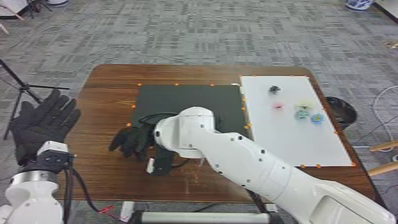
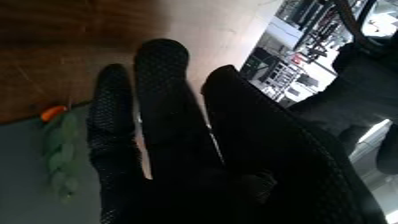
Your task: Arrange flowers
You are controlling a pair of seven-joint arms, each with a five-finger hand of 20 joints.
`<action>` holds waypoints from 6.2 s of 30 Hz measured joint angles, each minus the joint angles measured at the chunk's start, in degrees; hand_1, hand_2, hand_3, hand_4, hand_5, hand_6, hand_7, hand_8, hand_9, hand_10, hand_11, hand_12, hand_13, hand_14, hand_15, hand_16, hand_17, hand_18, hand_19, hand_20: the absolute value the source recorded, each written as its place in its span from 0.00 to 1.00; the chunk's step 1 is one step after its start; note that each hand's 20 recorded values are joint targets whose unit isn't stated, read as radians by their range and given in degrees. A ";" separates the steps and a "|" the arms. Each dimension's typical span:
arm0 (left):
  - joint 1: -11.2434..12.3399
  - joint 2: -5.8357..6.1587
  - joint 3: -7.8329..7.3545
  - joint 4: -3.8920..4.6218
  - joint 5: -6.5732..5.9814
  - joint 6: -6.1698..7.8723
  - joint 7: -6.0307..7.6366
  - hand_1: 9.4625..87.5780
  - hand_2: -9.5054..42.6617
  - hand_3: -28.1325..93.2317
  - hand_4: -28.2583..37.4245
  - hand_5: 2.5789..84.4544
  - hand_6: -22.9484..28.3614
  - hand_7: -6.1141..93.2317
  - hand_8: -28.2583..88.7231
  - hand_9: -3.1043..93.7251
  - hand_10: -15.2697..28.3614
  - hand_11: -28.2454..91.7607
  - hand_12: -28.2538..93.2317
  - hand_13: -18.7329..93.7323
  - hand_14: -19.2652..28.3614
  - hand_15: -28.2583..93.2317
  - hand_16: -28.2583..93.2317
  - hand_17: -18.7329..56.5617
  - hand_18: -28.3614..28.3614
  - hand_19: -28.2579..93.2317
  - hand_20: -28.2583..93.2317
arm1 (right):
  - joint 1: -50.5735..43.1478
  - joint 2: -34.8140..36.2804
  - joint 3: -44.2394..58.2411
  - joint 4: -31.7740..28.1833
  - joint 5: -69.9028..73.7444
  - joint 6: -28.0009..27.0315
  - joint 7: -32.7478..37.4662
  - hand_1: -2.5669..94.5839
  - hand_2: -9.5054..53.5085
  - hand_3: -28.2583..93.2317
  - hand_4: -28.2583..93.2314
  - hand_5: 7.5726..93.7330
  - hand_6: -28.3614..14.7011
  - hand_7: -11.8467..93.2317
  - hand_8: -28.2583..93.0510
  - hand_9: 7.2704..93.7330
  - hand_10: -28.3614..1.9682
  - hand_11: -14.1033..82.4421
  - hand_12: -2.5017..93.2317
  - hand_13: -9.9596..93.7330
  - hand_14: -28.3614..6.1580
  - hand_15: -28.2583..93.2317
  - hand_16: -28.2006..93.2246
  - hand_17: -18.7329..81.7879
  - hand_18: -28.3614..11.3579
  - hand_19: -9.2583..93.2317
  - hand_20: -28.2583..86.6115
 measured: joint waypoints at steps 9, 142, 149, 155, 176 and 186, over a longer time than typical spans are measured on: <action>0.06 -0.35 -0.20 0.01 0.15 0.00 -0.20 0.14 0.57 0.82 0.00 0.51 0.64 0.16 0.17 0.39 0.70 0.40 0.31 0.40 0.71 0.44 0.19 0.17 0.77 0.54 0.32 | -0.56 0.17 -0.91 -1.47 -7.47 1.11 1.76 0.47 0.39 0.89 0.06 0.34 0.43 0.19 0.16 0.36 0.25 0.25 0.10 0.72 0.59 0.74 0.48 0.48 0.19 0.83 0.56; -0.02 -1.41 -2.79 -2.74 -0.19 0.69 -0.96 0.17 0.55 0.81 0.00 0.50 0.64 0.15 0.18 0.37 0.70 0.39 0.31 0.39 0.72 0.44 0.19 0.17 0.77 0.53 0.31 | -8.45 29.05 13.75 -13.54 -36.88 32.31 2.82 0.63 0.00 0.79 0.01 0.73 0.64 0.46 0.32 0.85 0.68 0.21 0.38 0.79 0.66 0.74 0.53 0.53 0.21 0.85 0.60; 0.47 -1.45 -1.90 -2.74 -0.19 0.71 -0.78 0.15 0.56 0.81 0.00 0.50 0.64 0.15 0.18 0.37 0.70 0.39 0.31 0.39 0.72 0.44 0.19 0.17 0.77 0.53 0.31 | 2.74 19.67 2.36 -4.18 -34.33 32.30 -1.29 0.63 0.00 0.79 0.00 0.73 0.65 0.47 0.32 0.85 0.69 0.21 0.37 0.79 0.66 0.74 0.53 0.53 0.21 0.85 0.61; 0.21 -1.34 0.27 -2.08 -0.19 0.67 -0.55 0.16 0.59 0.78 0.00 0.51 0.64 0.15 0.18 0.37 0.70 0.39 0.31 0.39 0.72 0.44 0.19 0.17 0.77 0.53 0.31 | 9.58 13.01 -5.96 2.59 -30.85 32.94 -2.03 0.63 0.00 0.80 0.00 0.72 0.65 0.48 0.31 0.85 0.71 0.21 0.37 0.80 0.67 0.74 0.53 0.53 0.22 0.84 0.60; -3.23 2.06 3.66 -0.82 -0.24 -0.84 1.15 0.15 0.59 0.78 0.00 0.51 0.64 0.15 0.18 0.37 0.70 0.39 0.31 0.39 0.72 0.44 0.19 0.17 0.77 0.53 0.31 | 18.06 3.83 -23.85 9.67 -21.96 44.58 3.51 0.62 0.01 0.79 0.00 0.70 0.66 0.53 0.28 0.83 0.72 0.21 0.36 0.79 0.68 0.73 0.53 0.53 0.23 0.83 0.60; -3.39 2.15 3.67 -0.82 -0.20 -1.38 1.22 0.15 0.59 0.78 0.00 0.50 0.64 0.15 0.18 0.37 0.70 0.39 0.31 0.39 0.72 0.44 0.19 0.17 0.77 0.53 0.31 | 18.09 3.75 -24.06 9.61 -22.42 43.66 5.58 0.60 0.04 0.79 0.00 0.67 0.65 0.49 0.25 0.76 0.65 0.26 0.30 0.77 0.65 0.73 0.52 0.52 0.21 0.83 0.60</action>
